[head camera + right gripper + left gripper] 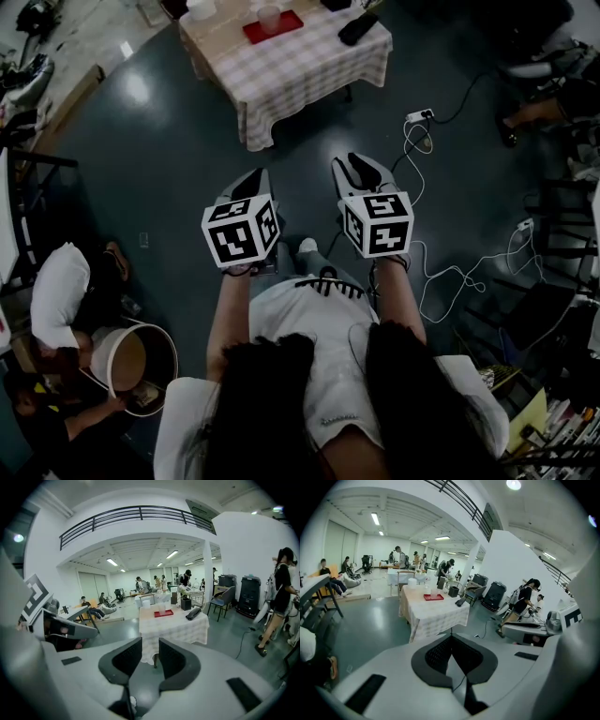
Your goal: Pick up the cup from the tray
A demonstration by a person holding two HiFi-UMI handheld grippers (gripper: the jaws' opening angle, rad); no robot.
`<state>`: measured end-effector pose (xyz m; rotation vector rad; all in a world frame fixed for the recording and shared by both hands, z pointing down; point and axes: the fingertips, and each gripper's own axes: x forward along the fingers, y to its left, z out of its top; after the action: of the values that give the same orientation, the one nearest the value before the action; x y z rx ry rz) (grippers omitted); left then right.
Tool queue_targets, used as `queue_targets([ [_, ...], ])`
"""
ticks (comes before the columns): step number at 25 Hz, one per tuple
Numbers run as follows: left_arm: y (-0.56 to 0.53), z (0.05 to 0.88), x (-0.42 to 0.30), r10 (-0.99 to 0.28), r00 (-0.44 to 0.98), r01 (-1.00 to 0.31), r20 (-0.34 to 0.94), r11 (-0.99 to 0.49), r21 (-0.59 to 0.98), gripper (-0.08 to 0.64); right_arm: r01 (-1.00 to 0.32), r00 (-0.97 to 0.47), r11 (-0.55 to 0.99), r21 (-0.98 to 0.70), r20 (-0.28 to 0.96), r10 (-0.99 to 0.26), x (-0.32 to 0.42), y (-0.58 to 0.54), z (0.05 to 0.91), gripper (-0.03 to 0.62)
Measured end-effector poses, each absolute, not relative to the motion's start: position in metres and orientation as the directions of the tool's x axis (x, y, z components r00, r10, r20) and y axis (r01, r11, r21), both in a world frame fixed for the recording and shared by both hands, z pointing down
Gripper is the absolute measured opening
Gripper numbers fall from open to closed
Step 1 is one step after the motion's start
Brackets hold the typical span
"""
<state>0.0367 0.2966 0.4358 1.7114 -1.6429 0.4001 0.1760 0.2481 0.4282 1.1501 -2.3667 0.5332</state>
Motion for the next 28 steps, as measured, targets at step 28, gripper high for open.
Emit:
queue_targets([
  [28, 0.153, 0.439, -0.036, -0.740, 0.133, -0.959, 0.659, 0.072, 0.275, 0.006, -0.826, -0.517, 0.552, -0.109, 0.534, -0.668, 0.113, 0.108, 0.416, 0.104],
])
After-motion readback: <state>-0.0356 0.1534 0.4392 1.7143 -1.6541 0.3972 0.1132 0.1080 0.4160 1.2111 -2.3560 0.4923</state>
